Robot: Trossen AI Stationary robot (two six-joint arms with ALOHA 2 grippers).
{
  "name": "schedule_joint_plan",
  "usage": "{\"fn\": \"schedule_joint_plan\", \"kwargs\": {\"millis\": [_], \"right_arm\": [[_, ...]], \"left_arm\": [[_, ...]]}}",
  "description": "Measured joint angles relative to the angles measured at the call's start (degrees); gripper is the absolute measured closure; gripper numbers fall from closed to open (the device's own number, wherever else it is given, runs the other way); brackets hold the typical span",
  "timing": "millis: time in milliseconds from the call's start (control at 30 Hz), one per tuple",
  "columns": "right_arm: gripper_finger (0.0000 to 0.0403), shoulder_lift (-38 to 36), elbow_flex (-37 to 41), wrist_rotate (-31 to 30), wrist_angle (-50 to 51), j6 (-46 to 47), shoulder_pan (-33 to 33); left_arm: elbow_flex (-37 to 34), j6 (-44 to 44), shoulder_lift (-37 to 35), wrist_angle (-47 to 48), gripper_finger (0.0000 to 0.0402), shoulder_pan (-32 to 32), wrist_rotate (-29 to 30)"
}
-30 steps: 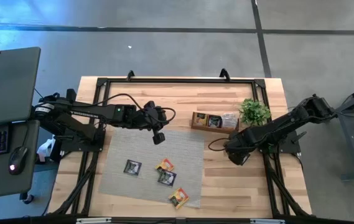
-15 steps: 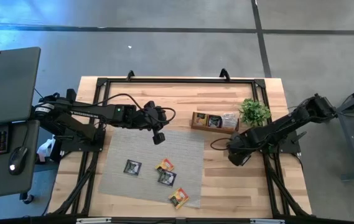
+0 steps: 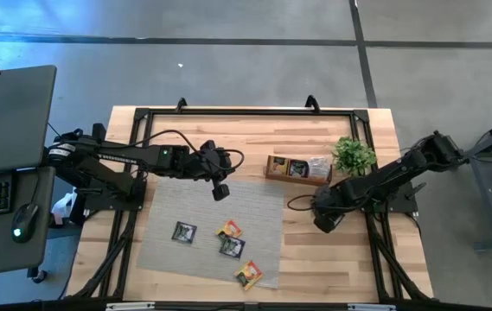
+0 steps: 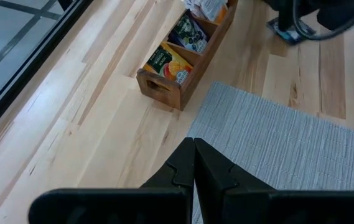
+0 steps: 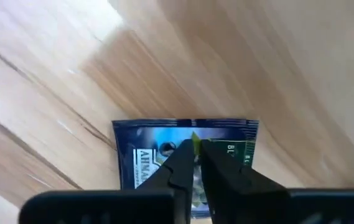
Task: Pick & Place Tea
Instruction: Put the dark purple tea bag in the middle section of the wooden organizer
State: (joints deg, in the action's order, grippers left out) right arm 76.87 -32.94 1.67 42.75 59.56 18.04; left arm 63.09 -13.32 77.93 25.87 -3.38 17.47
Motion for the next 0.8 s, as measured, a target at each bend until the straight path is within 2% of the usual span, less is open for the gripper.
{"fn": "schedule_joint_plan", "kwargs": {"millis": [267,367,600,733,800], "right_arm": [[0.0400,-0.17,-8.84,-1.12,-0.22,-11.92,0.00],[0.0394,-0.25,-9.68,-3.16,0.76,-12.73,0.10],[0.0327,-0.16,-6.02,-7.40,-0.62,-23.79,0.11],[0.0279,-0.16,-4.96,-15.07,-5.27,-32.17,0.11],[0.0256,-0.16,-4.73,-16.27,-7.62,-34.20,0.03]], "left_arm": [[0.00,0.00,0.00,0.00,0.0401,0.00,0.02],[0.00,0.00,0.00,0.00,0.0401,0.00,0.00],[0.00,0.00,0.00,0.00,0.0401,0.00,-0.01],[0.00,0.00,0.00,0.00,0.0401,0.00,0.00],[0.00,0.00,0.00,-0.02,0.0401,0.00,0.00]]}}
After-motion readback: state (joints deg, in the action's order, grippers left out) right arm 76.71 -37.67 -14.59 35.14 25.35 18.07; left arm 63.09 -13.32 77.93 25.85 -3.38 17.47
